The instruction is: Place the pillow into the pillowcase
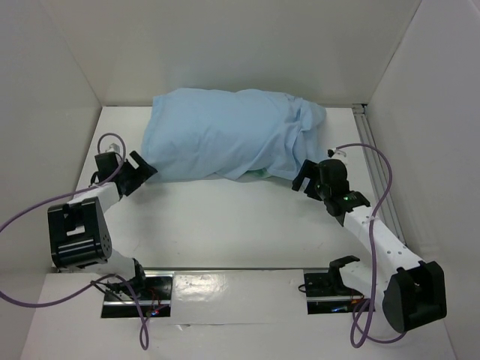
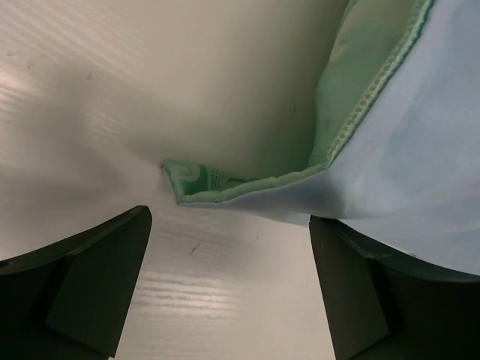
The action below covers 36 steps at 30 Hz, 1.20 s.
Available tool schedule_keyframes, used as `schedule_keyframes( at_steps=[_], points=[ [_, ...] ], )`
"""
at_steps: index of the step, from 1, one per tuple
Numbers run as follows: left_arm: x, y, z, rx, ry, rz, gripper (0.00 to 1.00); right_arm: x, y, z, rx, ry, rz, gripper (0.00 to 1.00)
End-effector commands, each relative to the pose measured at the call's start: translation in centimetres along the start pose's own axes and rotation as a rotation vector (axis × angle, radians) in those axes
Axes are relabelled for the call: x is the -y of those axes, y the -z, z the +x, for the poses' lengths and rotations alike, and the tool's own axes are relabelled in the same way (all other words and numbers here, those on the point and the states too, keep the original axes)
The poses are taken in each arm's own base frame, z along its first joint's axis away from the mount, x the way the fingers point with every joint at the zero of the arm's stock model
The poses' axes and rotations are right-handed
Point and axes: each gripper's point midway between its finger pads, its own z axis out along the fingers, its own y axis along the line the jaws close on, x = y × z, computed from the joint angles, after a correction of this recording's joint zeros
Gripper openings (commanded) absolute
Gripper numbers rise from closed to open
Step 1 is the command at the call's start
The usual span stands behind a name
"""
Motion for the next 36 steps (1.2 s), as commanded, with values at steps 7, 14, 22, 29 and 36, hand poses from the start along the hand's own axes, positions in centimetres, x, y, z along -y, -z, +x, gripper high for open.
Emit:
schedule_keyframes(
  at_steps=[7,14,22,29,36],
  points=[
    [3.2,-1.5,-2.0,0.069,-0.119,0.220,0.97,-1.5,0.9,-1.9,0.022,-0.006,-0.050,0.99],
    [6.2,0.3,-2.5,0.084,-0.183,0.322,0.55,-0.6,1.0,-2.2,0.022,-0.036,-0.028,0.99],
    [7.5,1.6,-2.9,0.071,-0.216,0.336,0.09,1.4,0.7,-3.0,0.000,-0.055,0.041,0.99],
    [8.3,4.6,-3.3,0.071,-0.208,0.273,0.00,5.7,-1.1,-1.4,-0.100,-0.083,0.214,0.99],
    [8.8,5.9,-5.3,0.098,-0.213,0.202,0.00,5.6,-3.5,-1.9,-0.084,-0.026,0.195,0.99]
  ],
)
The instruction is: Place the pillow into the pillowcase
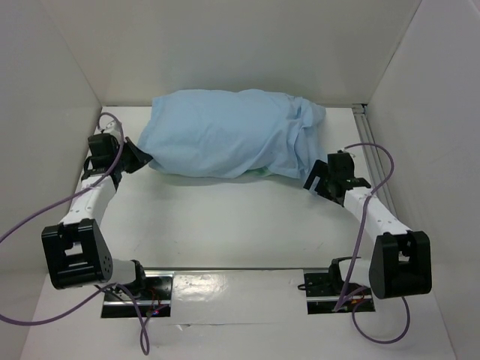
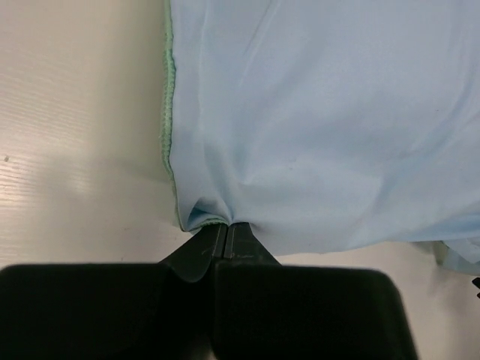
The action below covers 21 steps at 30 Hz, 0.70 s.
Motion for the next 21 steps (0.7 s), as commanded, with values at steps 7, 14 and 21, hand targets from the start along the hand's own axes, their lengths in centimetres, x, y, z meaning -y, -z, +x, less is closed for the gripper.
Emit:
schedule_keyframes(
  at_steps=[7,14,21],
  points=[
    [0.0,0.7,-5.5,0.077,-0.039,-0.079,0.00,-2.0,-1.7,-4.6,0.144,0.091,-0.057,0.99],
    [-1.5,-1.7,-6.5,0.055,-0.033,-0.132,0.00,-3.9,-3.1,-4.1,0.114,0.137,-0.162,0.99],
    [-2.0,-2.7,-7.4,0.055,-0.006,-0.139,0.00,-4.8,-2.9,-3.8,0.103,0.147,-0.211,0.19]
  ],
)
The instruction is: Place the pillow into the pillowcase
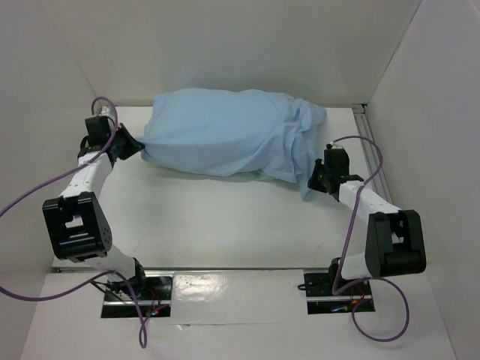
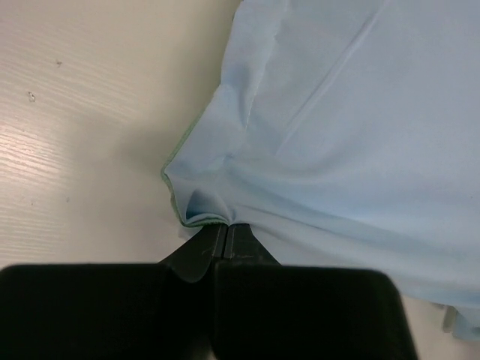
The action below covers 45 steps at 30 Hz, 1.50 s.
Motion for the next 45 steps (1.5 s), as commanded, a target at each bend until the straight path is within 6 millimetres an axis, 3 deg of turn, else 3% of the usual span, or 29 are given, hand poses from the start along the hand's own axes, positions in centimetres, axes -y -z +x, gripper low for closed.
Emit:
schedule_keyframes(
  at_steps=[1,2,3,5,7,8,9,10,11,12,15,17,19,20,24,28,29,31,32,33,35,36,38,39,42,44,45],
  points=[
    [0.6,0.5,-3.3,0.079,-0.019,0.016,0.00,-2.2,0.8,-3.4,0.081,-0.013,-0.089,0.00],
    [0.9,0.6,-3.9,0.092,-0.012,0.022,0.00,-2.3,1.3,-2.9,0.047,-0.027,-0.086,0.00],
    [1.2,0.8,-3.9,0.081,-0.010,0.029,0.00,-2.7,2.0,-3.8,0.060,-0.039,-0.092,0.00],
    [1.4,1.6,-6.1,0.129,0.007,0.010,0.00,-2.4,4.1,-5.2,0.105,-0.072,-0.058,0.00],
    [0.6,1.9,-7.4,0.134,0.037,-0.032,0.00,-1.1,6.2,-5.7,0.117,-0.119,0.017,0.00],
    [-0.6,2.3,-8.6,0.145,0.057,-0.057,0.00,0.6,7.9,-7.0,0.179,-0.150,0.094,0.00],
    [-0.5,3.1,-10.6,0.174,0.075,-0.052,0.00,2.1,9.1,-6.8,0.165,-0.166,0.155,0.00],
    [-1.0,3.7,-11.3,0.184,0.110,-0.053,0.00,2.9,9.9,-7.0,0.177,-0.198,0.195,0.00],
    [-2.8,4.2,-12.2,0.201,0.147,-0.085,0.00,4.1,11.3,-7.7,0.217,-0.219,0.248,0.00],
    [-3.1,5.1,-12.9,0.218,0.168,-0.086,0.00,4.9,12.1,-7.3,0.206,-0.225,0.287,0.00],
    [-5.3,7.2,-14.5,0.269,0.239,-0.114,0.00,6.6,14.2,-8.9,0.275,-0.295,0.336,0.00],
    [-5.4,7.9,-15.0,0.273,0.258,-0.082,0.00,8.7,15.6,-10.3,0.305,-0.348,0.346,0.00],
    [-5.7,8.7,-15.9,0.292,0.272,-0.082,0.00,8.9,16.4,-11.4,0.318,-0.366,0.299,0.00],
    [-4.9,9.4,-16.4,0.304,0.272,-0.057,0.00,9.0,17.5,-12.8,0.357,-0.368,0.294,0.00],
    [-2.4,11.1,-16.7,0.314,0.291,0.021,0.00,7.4,19.9,-16.0,0.424,-0.379,0.235,0.00],
    [1.9,14.4,-17.9,0.358,0.258,0.171,0.00,3.7,24.2,-20.5,0.530,-0.347,0.078,0.00],
    [3.2,15.9,-18.7,0.387,0.243,0.200,0.00,2.4,27.6,-22.5,0.605,-0.330,0.044,0.00],
    [5.3,19.3,-19.7,0.457,0.200,0.221,0.00,1.3,30.7,-24.1,0.667,-0.308,0.023,0.00],
    [5.7,21.4,-21.3,0.537,0.191,0.181,0.00,1.0,32.1,-24.4,0.690,-0.306,0.025,0.00],
    [6.0,22.8,-21.8,0.577,0.198,0.163,0.00,-0.2,35.1,-25.5,0.760,-0.282,0.001,0.00],
    [5.7,25.7,-22.8,0.637,0.222,0.116,0.00,-0.4,38.9,-25.9,0.849,-0.278,0.018,0.00],
    [7.2,28.5,-24.1,0.694,0.201,0.135,0.00,-1.1,41.3,-26.2,0.896,-0.274,-0.004,0.00],
    [7.8,30.5,-24.9,0.734,0.191,0.147,0.00,-1.0,43.5,-26.5,0.952,-0.262,0.018,0.00],
    [9.1,31.9,-25.3,0.760,0.162,0.173,0.00,-1.2,44.8,-26.5,0.979,-0.255,0.015,0.00],
    [8.8,31.3,-25.0,0.739,0.168,0.175,0.00,-1.0,42.8,-26.7,0.940,-0.241,0.058,0.00],
    [7.7,29.5,-24.3,0.698,0.180,0.163,0.00,-1.3,39.9,-26.7,0.879,-0.214,0.068,0.00],
    [5.8,27.0,-23.2,0.645,0.210,0.133,0.00,-1.3,38.3,-27.1,0.861,-0.212,0.075,0.00]
  ],
)
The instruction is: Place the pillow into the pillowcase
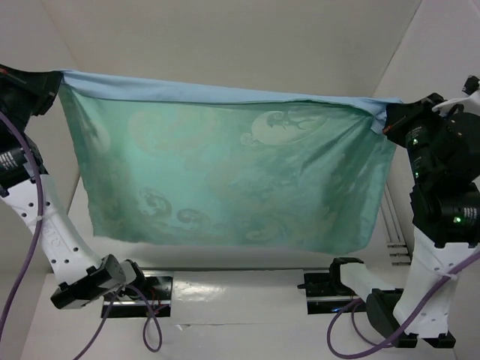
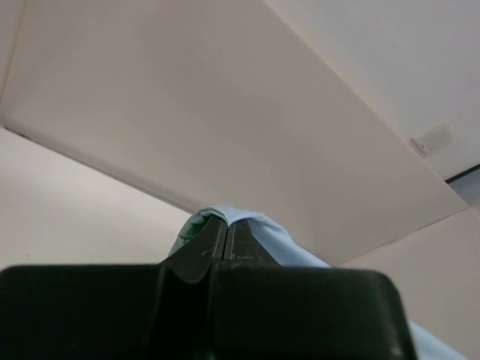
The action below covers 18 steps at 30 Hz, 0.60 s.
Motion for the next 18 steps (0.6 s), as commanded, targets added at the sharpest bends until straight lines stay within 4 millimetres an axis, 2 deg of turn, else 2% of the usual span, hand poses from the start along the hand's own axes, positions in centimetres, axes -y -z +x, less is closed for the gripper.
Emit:
schedule_keyframes(
  at_steps=[1,2,3,4,5,6,7,8,10,11,12,13,14,15,17,18],
  points=[
    [-8.9,-3.3,1.0,0.027,0.058,-0.209,0.00,4.4,-5.8,3.0,-0.027,0.075,0.203,0.00],
    [-10.9,-3.9,2.1,0.010,0.077,-0.246,0.00,4.5,-7.5,5.4,-0.095,0.075,0.192,0.00],
    [-13.5,-4.7,5.0,-0.050,0.115,-0.285,0.00,4.8,-8.7,6.9,-0.126,0.078,0.188,0.00],
    [-15.0,-5.8,6.9,-0.096,0.137,-0.300,0.00,6.1,-10.6,11.6,-0.239,0.066,0.206,0.00],
    [-16.4,-6.6,8.4,-0.126,0.135,-0.325,0.00,6.8,-11.2,13.2,-0.264,0.070,0.218,0.00],
    [-17.9,-7.3,10.4,-0.175,0.142,-0.353,0.00,6.8,-12.7,14.8,-0.274,0.055,0.213,0.00],
    [-18.8,-8.1,11.6,-0.195,0.131,-0.382,0.00,8.1,-13.4,18.5,-0.337,0.056,0.236,0.00],
    [-20.2,-9.9,14.9,-0.285,0.121,-0.391,0.11,8.4,-14.4,20.3,-0.368,0.051,0.244,0.00],
    [-19.8,-11.9,16.7,-0.389,0.105,-0.355,0.41,8.2,-15.7,21.9,-0.377,0.041,0.241,0.33],
    [-19.9,-12.7,17.8,-0.452,0.072,-0.351,0.51,8.3,-16.0,22.7,-0.398,0.042,0.240,0.51],
    [-19.4,-13.6,19.3,-0.552,0.071,-0.369,0.61,8.0,-16.3,23.1,-0.426,0.041,0.233,0.64],
    [-19.1,-13.7,19.6,-0.577,0.046,-0.381,0.61,6.6,-16.2,22.4,-0.417,0.043,0.201,0.74],
    [-18.3,-13.5,19.4,-0.590,-0.005,-0.379,0.61,6.4,-16.1,22.4,-0.413,0.051,0.205,0.76],
    [-15.8,-13.0,19.4,-0.592,-0.055,-0.352,0.61,5.7,-15.8,21.4,-0.385,0.050,0.191,0.76],
    [-14.0,-11.0,19.9,-0.588,-0.120,-0.366,0.58,4.4,-14.7,21.5,-0.399,0.066,0.157,0.76],
    [-12.1,-9.8,21.3,-0.611,-0.142,-0.340,0.57,3.8,-13.9,21.2,-0.400,0.076,0.129,0.76]
  ],
)
